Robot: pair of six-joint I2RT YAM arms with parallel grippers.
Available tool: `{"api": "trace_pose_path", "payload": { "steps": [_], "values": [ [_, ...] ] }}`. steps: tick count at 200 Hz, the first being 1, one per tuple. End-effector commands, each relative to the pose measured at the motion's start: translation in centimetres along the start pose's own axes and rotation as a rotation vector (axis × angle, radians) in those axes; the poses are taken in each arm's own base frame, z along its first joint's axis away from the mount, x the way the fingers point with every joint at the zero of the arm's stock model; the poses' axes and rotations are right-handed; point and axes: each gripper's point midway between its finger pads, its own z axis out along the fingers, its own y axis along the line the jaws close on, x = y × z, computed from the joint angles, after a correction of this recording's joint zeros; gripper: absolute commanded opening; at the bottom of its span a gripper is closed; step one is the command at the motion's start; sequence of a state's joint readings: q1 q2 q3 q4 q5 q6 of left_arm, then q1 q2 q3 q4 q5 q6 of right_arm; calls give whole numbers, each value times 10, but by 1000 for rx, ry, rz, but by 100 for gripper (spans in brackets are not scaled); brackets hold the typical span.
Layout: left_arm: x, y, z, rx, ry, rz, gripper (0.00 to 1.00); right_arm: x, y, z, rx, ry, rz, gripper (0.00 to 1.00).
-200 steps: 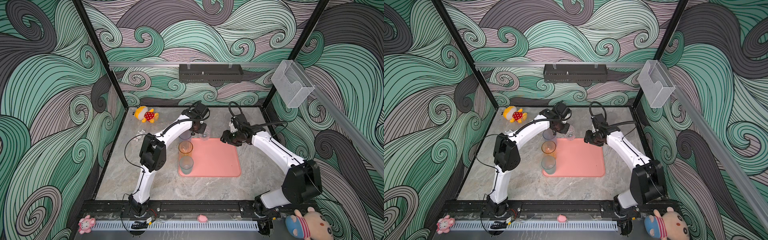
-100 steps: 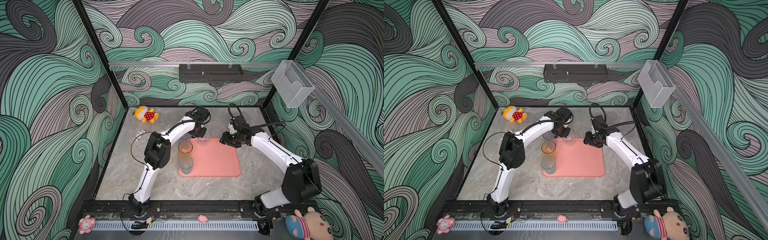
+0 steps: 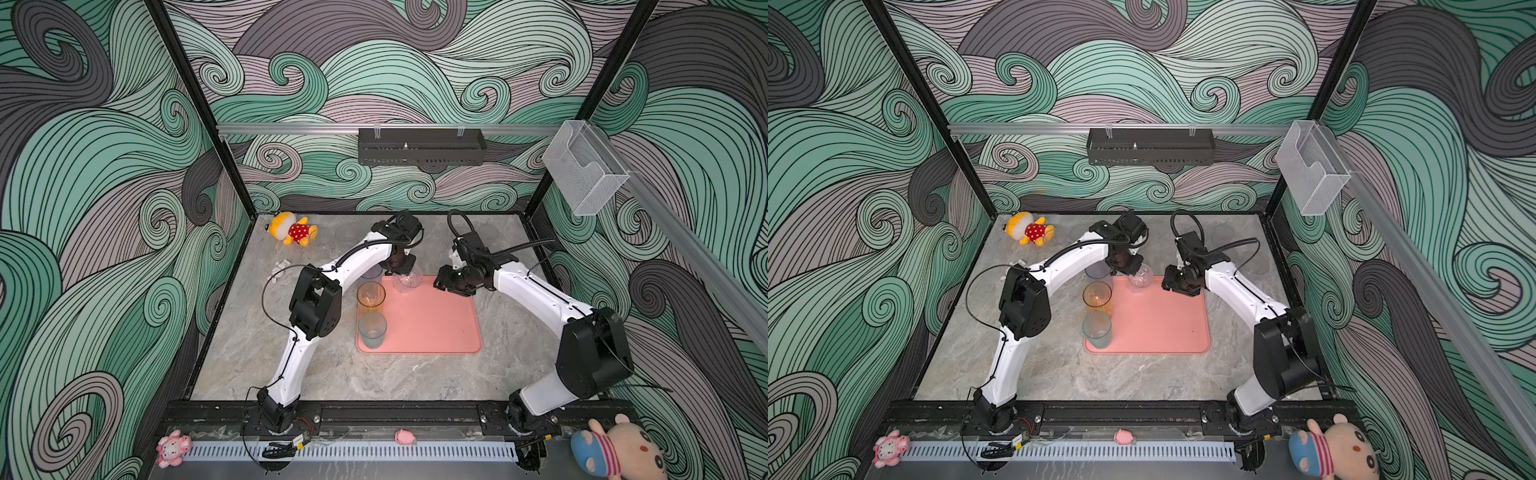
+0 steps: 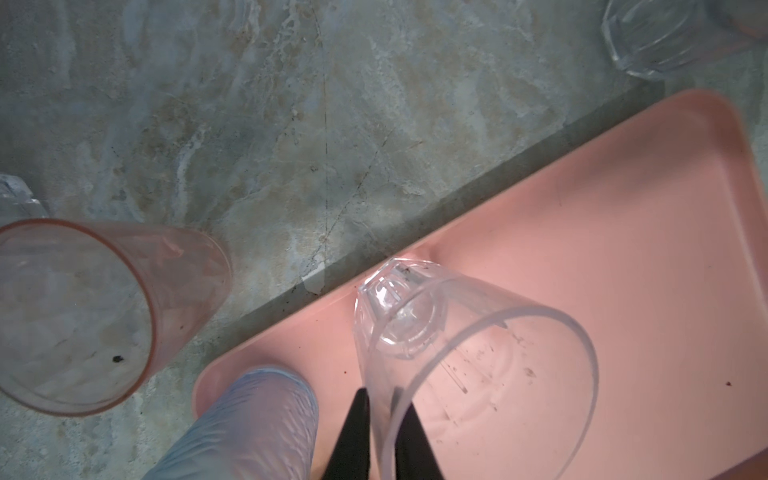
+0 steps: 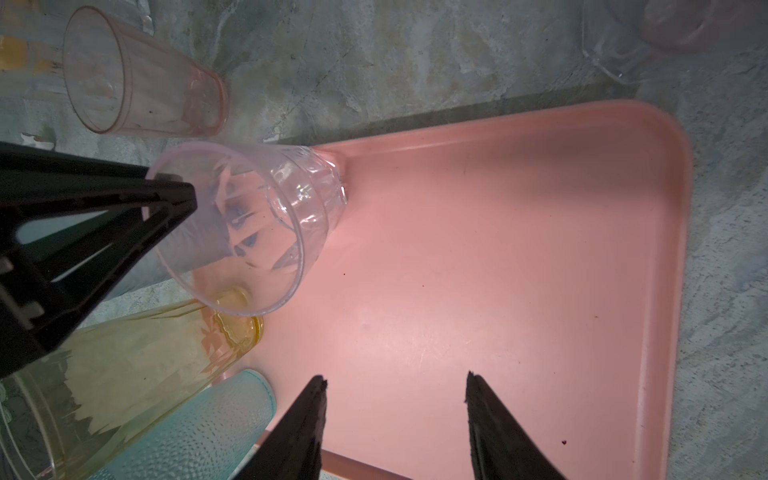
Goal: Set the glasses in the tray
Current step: 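Carry the clear glass over the pink tray with the left gripper, then lower the clear glass onto the tray and open the left gripper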
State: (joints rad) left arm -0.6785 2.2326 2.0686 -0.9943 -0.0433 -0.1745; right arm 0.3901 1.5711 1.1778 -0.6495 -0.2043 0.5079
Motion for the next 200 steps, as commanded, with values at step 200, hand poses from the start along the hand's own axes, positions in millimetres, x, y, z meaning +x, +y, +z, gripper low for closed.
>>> {"api": "trace_pose_path", "payload": {
  "steps": [200],
  "values": [
    [22, 118, -138, -150, -356, -254, 38, -19, 42, 41, -25, 55, -52, 33]
  ]
}}
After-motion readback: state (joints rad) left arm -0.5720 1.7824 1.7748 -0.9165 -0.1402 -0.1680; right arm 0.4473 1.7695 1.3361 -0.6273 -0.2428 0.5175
